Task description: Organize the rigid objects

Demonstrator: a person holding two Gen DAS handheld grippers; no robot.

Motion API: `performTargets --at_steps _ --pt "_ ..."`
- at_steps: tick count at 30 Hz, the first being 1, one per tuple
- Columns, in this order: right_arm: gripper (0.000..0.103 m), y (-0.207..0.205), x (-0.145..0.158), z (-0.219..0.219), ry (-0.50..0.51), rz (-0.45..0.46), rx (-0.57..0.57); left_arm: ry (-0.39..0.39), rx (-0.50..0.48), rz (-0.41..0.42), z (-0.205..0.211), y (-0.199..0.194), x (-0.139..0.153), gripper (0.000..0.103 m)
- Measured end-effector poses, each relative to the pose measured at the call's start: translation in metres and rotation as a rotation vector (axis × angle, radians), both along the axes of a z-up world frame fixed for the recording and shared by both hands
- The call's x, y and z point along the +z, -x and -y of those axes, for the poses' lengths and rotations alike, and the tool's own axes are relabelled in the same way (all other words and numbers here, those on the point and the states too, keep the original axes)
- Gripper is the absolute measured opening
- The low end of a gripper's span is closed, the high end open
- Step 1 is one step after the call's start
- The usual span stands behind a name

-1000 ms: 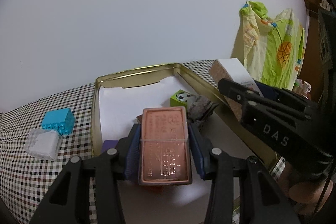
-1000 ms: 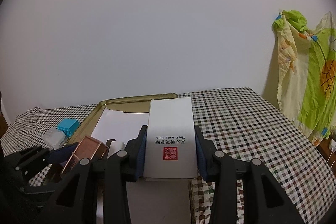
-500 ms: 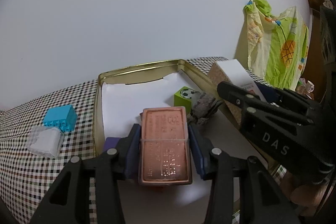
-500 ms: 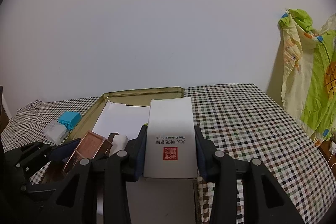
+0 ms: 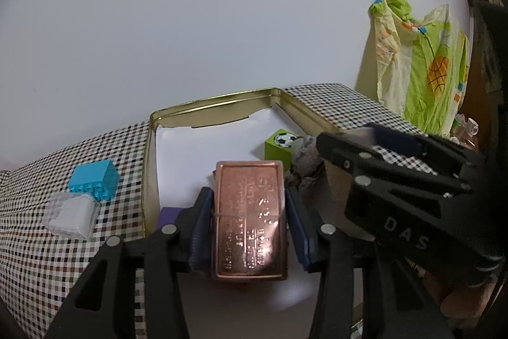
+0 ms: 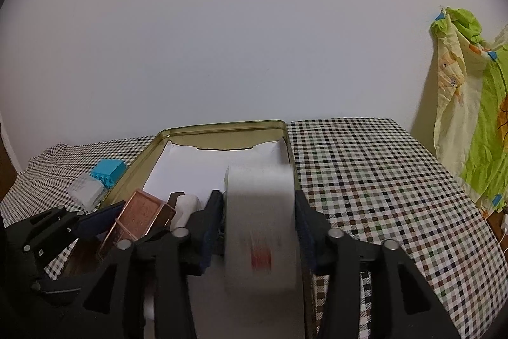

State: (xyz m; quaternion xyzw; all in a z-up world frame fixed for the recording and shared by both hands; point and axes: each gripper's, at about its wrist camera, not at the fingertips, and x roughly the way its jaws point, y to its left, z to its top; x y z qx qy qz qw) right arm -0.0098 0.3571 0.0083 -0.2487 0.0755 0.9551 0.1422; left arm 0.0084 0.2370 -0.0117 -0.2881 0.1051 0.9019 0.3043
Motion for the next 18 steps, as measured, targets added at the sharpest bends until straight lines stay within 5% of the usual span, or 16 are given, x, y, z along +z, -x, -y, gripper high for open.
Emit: performTargets --at_steps 2,6,14,18 --pt "0.066 -0.004 0.002 -0.001 0.002 -0.023 -0.022 0.001 0.002 -0.014 -0.001 -0.003 0.002 0.060" --pt "0.068 -0.019 0.008 -0.009 0.026 -0.136 -0.088 -0.018 -0.013 -0.086 0.001 -0.015 0.008 0.101" --pt "0.087 -0.059 0.024 -0.009 -0.081 -0.384 -0.252 -0.061 -0.014 -0.129 0.008 -0.022 0.016 0.103" --pt "0.090 -0.062 0.026 -0.008 -0.113 -0.430 -0.301 -0.097 -0.003 -0.127 0.015 -0.018 0.019 0.103"
